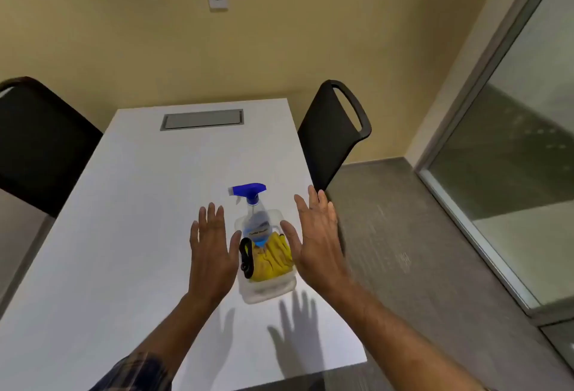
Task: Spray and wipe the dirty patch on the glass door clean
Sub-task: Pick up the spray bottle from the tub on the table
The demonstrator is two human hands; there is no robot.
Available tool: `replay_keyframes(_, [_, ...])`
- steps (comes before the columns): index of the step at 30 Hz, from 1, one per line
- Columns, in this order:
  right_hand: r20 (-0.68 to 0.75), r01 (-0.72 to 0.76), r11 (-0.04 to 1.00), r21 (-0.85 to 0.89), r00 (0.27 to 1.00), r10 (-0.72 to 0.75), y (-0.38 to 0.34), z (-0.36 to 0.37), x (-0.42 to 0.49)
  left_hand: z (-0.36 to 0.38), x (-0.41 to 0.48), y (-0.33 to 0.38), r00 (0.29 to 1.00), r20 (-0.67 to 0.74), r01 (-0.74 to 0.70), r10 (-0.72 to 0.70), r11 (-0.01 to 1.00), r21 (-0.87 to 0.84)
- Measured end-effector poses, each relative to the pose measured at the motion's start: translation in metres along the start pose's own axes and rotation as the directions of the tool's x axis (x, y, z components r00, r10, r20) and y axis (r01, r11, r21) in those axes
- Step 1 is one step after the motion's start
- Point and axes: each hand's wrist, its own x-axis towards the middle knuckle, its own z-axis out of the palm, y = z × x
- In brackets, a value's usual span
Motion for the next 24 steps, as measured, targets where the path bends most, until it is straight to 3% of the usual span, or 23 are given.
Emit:
replay_keyframes(5, [0.216, -0.199, 0.962, 0.185, 0.964, 0.157, -0.009, 0.045, 0.017, 0.03, 0.02, -0.027, 0.994, 0.096, 0.055, -0.05, 0.997, -0.05])
replay_keyframes(10, [0.331, -0.364, 0.892, 0.266, 0.904, 0.27, -0.012, 0.086, 0.041, 0.055, 0.042, -0.045, 0.969, 0.215, 0.156, -0.12, 0.975, -0.157])
replay_keyframes(17, [0.416, -0.522, 0.765, 0.378, 0.834, 0.363, -0.015, 0.13, 0.064, 0.094, 0.052, -0.07, 0.927, 0.33, 0.276, -0.181, 0.922, -0.271])
replay_keyframes(24, [0.424, -0.58, 0.679, 0.45, 0.808, 0.409, -0.012, 0.145, 0.076, 0.104, 0.048, -0.073, 0.902, 0.418, 0.275, -0.106, 0.888, -0.368])
